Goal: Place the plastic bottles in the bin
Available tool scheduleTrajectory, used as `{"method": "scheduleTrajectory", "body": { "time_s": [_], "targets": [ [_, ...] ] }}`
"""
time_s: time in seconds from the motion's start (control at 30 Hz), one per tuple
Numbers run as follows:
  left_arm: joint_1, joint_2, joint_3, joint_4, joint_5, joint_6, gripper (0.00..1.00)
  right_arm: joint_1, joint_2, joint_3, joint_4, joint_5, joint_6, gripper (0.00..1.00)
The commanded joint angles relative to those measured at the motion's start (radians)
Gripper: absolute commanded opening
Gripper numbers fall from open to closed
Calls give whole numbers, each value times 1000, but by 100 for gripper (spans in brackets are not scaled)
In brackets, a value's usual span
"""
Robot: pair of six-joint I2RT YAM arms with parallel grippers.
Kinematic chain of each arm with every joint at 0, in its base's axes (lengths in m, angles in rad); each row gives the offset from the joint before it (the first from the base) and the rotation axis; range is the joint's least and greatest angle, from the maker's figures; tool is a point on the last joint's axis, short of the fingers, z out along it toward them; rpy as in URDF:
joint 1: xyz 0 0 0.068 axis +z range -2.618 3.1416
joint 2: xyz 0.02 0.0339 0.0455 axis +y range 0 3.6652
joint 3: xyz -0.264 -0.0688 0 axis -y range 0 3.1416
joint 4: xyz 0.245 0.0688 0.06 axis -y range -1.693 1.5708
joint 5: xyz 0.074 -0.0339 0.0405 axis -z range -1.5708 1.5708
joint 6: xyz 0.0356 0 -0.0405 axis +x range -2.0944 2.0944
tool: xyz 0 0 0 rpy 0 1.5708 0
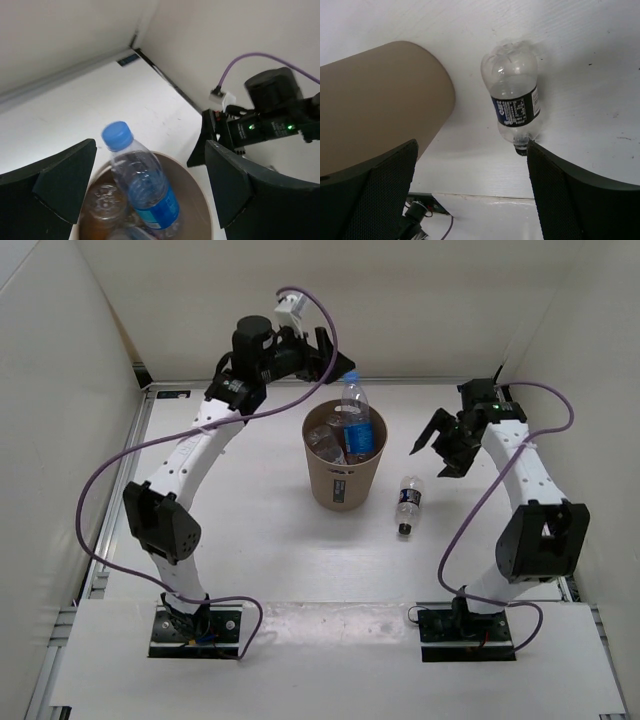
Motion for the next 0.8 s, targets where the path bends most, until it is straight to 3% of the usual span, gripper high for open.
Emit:
{"method": "scheduleTrajectory", "body": {
  "time_s": [0.0, 0.3, 0.53, 0.77],
  "targets": [
    [2, -94, 98, -221, -125, 166, 100, 12, 95, -23, 30, -9, 44, 90],
    [3, -304, -141, -377, -452, 346, 100, 47, 316, 58, -39, -4, 32, 90],
    [5, -439, -255, -436, -620, 392, 100, 84, 441, 95, -120, 23, 20, 86],
    [4, -546, -412, -434, -738, 421, 100, 105, 455, 123, -162, 7, -17, 54]
  ]
}}
